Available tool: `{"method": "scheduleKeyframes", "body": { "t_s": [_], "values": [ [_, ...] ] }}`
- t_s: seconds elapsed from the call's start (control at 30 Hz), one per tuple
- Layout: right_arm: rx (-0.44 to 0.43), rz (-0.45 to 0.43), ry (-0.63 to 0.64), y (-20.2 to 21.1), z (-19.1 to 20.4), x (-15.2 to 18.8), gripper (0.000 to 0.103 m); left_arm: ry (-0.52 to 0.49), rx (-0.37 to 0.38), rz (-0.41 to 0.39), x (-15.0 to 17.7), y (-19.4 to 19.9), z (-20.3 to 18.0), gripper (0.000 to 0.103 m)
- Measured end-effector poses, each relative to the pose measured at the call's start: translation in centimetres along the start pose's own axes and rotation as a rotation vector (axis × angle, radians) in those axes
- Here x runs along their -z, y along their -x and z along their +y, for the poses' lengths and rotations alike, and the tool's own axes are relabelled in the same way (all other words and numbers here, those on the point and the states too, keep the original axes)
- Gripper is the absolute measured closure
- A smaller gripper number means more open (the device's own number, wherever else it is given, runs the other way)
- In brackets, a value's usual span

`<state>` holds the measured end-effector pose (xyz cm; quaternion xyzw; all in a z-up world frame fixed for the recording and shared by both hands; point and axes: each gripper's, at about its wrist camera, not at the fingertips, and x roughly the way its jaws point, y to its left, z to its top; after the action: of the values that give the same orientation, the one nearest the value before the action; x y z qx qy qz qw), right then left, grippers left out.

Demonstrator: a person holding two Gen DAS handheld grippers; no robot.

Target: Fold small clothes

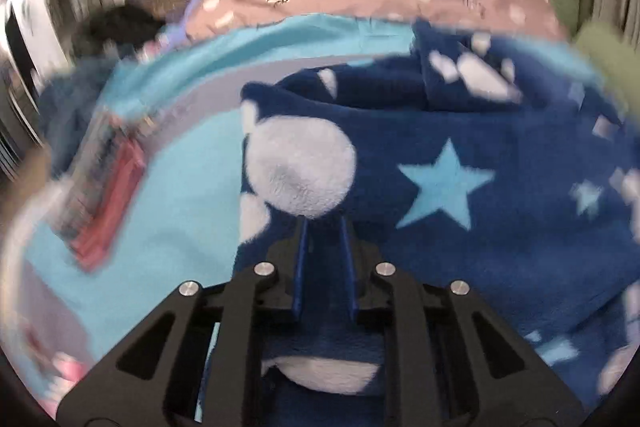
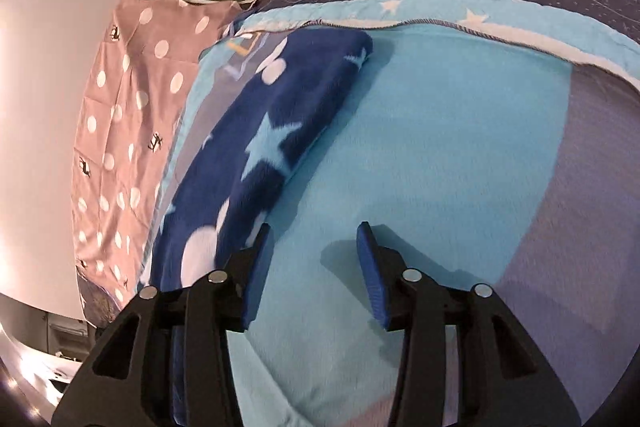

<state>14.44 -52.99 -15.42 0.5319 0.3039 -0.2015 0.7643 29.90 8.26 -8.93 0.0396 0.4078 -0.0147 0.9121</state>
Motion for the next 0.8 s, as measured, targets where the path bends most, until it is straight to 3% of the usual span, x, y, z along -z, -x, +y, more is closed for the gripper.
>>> {"method": "scheduleKeyframes", "body": {
  "t_s": [0.2, 0.4, 0.43, 0.47, 0.5, 0.57, 0.63, 0.67, 0.7, 0.8],
  "values": [
    [-0.014, -0.029, -0.03, -1.7, 0.2, -2.6, 0.038, 0.023, -0.092, -0.006, 0.1, 0.0, 1.5, 0.085],
    [-0.003, -0.079, -0.082, -3.9, 0.1, -4.7, 0.036, 0.011, -0.09, -0.019, 0.0, 0.7, 1.1, 0.083],
    [0.009, -0.092, -0.083, -4.2, 0.3, -5.1, 0.036, 0.01, -0.087, -0.022, -0.2, 0.8, 0.9, 0.08],
    [0.02, -0.1, -0.084, -4.4, 0.4, -5.3, 0.036, 0.012, -0.085, -0.029, -0.1, 1.3, 0.8, 0.07],
    [0.03, -0.11, -0.084, -4.6, 0.4, -5.5, 0.036, 0.016, -0.08, -0.046, -0.1, 1.9, 0.7, 0.054],
    [0.054, -0.123, -0.093, -4.9, 0.7, -5.9, 0.037, 0.02, -0.048, -0.08, -0.1, 3.0, 0.4, 0.049],
    [0.071, -0.14, -0.096, -5.1, 0.9, -6.2, 0.055, 0.009, -0.008, -0.104, -0.5, 4.1, -0.1, 0.048],
    [0.067, -0.136, -0.091, -5.3, 1.1, -6.3, 0.077, 0.005, 0.019, -0.111, -0.8, 4.6, -0.5, 0.047],
    [0.066, -0.118, -0.083, -5.6, 1.2, -6.4, 0.091, 0.005, 0.033, -0.109, -0.9, 4.7, -0.6, 0.047],
    [0.068, -0.125, -0.07, -5.5, 1.8, -5.9, 0.094, 0.047, 0.115, -0.075, -1.3, 3.9, -0.9, 0.047]
  ]
}}
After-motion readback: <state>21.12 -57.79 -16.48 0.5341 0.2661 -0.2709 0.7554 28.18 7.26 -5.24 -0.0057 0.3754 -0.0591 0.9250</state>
